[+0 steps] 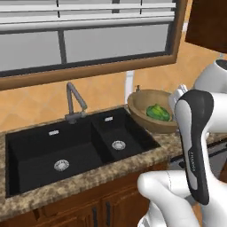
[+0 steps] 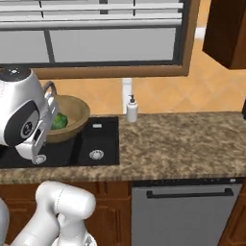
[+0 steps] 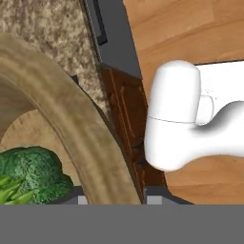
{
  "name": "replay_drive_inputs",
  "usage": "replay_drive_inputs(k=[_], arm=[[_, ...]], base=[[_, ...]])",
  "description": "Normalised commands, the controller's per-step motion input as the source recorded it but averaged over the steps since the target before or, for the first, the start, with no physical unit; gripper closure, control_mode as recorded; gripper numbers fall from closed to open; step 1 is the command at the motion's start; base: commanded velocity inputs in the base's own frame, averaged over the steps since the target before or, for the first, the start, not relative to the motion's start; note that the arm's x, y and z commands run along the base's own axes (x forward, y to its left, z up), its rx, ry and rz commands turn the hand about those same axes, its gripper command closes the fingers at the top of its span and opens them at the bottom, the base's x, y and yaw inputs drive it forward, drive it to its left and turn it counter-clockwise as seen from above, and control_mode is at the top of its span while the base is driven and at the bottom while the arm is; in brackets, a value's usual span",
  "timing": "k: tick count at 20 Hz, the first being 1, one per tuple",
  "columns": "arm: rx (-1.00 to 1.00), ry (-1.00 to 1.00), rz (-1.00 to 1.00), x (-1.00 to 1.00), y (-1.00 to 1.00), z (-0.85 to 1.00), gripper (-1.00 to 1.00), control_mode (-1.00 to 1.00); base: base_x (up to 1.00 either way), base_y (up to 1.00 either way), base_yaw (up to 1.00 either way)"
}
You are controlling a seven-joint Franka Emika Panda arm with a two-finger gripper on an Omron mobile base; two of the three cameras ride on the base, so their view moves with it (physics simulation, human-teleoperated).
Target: Pick the broccoli from the sink and place it in the bowl. Then pick the bowl and place it in the microwave. Then close the microwave door and press the start button.
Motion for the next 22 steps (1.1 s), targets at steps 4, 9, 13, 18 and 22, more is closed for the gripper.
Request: replay_drive_inputs(k=[4,9,13,18,22], arm=[[0.00,0.00,0.00,0.00,0.00,0.00,1.00,1.00],[0.00,0.00,0.00,0.00,0.00,0.00,1.00,1.00],[0.00,0.00,0.00,0.00,0.00,0.00,1.00,1.00],[0.00,0.00,0.00,0.00,0.00,0.00,1.00,1.00],[0.00,0.00,0.00,0.00,0.00,0.00,1.00,1.00]], base=[[0.00,-0.04,-0.92],[0.00,-0.07,-0.92],[0.00,-0.20,-0.87],[0.00,-0.39,-0.83],[0.30,-0.80,-0.62]])
